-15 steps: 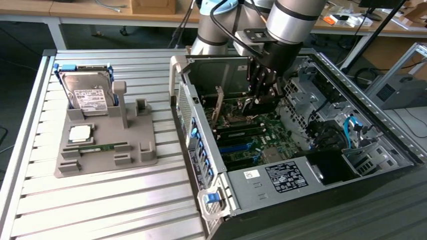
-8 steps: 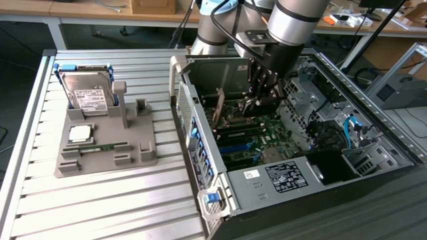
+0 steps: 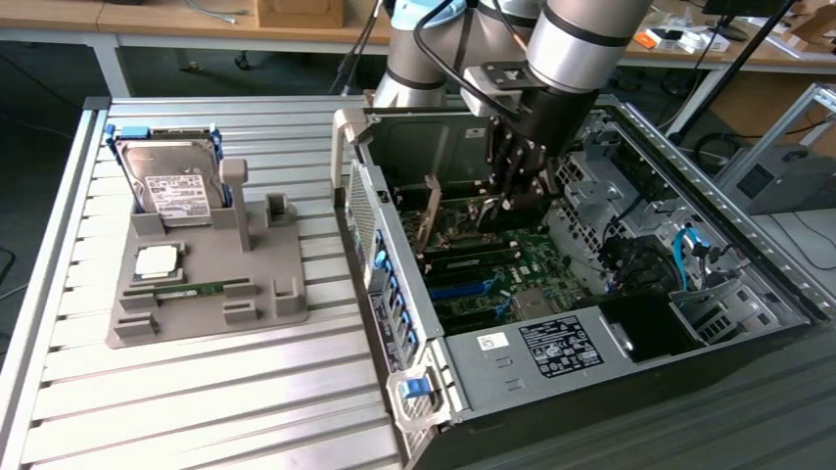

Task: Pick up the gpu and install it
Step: 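Insert the gpu into the slot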

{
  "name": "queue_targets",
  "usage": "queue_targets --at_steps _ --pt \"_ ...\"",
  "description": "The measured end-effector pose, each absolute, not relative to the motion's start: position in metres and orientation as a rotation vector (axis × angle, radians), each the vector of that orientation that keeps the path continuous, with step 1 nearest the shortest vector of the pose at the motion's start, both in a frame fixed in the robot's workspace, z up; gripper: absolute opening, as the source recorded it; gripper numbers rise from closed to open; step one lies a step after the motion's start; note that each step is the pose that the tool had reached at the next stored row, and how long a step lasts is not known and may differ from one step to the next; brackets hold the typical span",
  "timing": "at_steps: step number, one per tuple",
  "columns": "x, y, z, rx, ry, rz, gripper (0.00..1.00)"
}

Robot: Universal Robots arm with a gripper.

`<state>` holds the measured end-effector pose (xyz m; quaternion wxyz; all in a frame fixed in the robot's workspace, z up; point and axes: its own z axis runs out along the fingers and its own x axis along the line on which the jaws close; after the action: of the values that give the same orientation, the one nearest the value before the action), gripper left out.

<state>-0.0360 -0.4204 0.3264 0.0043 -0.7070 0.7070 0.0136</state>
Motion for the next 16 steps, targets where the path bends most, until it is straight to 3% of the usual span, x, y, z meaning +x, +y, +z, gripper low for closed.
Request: queue_targets --at_steps 16 --pt "-0.036 -0.4261 0.3264 -2.215 2.215 0.042 0.27"
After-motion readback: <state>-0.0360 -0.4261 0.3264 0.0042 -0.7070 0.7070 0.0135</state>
